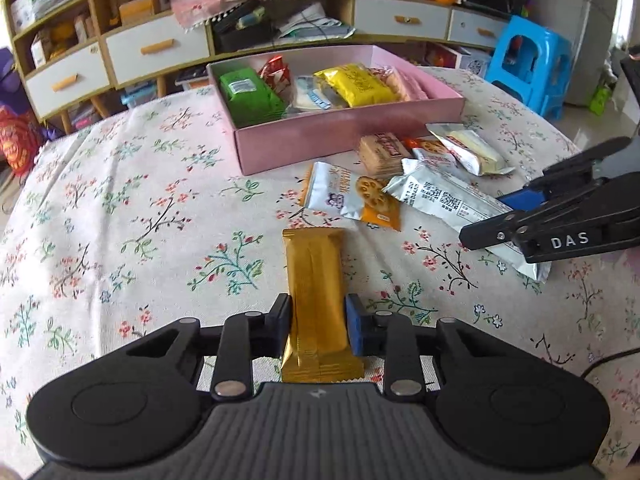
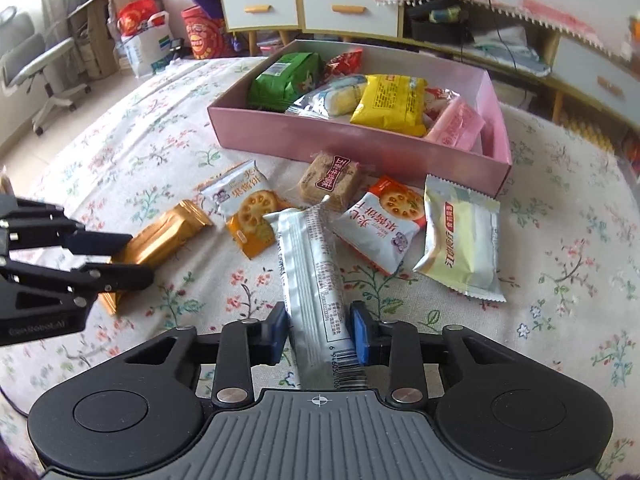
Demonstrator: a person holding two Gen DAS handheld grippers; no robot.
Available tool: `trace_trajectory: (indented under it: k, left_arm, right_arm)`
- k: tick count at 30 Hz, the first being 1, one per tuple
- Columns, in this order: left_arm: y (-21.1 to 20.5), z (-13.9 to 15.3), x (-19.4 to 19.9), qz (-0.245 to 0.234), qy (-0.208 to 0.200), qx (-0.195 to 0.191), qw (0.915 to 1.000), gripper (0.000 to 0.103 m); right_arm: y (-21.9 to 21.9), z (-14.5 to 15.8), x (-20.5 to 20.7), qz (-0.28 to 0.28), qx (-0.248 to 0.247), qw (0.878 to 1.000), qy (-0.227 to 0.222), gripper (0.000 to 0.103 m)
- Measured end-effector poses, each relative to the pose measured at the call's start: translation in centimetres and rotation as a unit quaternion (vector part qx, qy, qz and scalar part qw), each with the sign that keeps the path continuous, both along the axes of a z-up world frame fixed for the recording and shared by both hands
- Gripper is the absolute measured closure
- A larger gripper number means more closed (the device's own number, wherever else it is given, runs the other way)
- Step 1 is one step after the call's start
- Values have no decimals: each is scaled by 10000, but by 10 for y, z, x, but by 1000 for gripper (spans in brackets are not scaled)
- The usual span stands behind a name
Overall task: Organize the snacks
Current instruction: 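Lift both bars and carry them over the pink box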
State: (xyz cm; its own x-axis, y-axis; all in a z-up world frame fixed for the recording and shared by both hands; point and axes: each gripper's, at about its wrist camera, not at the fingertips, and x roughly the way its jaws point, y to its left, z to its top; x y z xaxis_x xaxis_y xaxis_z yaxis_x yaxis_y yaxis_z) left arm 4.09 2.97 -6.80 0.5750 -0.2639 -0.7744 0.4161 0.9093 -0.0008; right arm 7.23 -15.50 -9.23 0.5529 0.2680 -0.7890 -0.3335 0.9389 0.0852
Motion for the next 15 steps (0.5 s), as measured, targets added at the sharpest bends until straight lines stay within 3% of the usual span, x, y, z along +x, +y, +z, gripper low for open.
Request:
trace_trajectory:
  k: [7, 15]
  left_arm:
    - [12, 15, 6, 220, 140, -519, 9983, 77]
    - [15, 41, 18, 462, 7, -1004, 9939, 77]
  right_arm:
    - [-9, 15, 0, -239, 435, 9986, 206, 73]
    - [-23, 37, 1, -635, 1047, 9920, 308, 73]
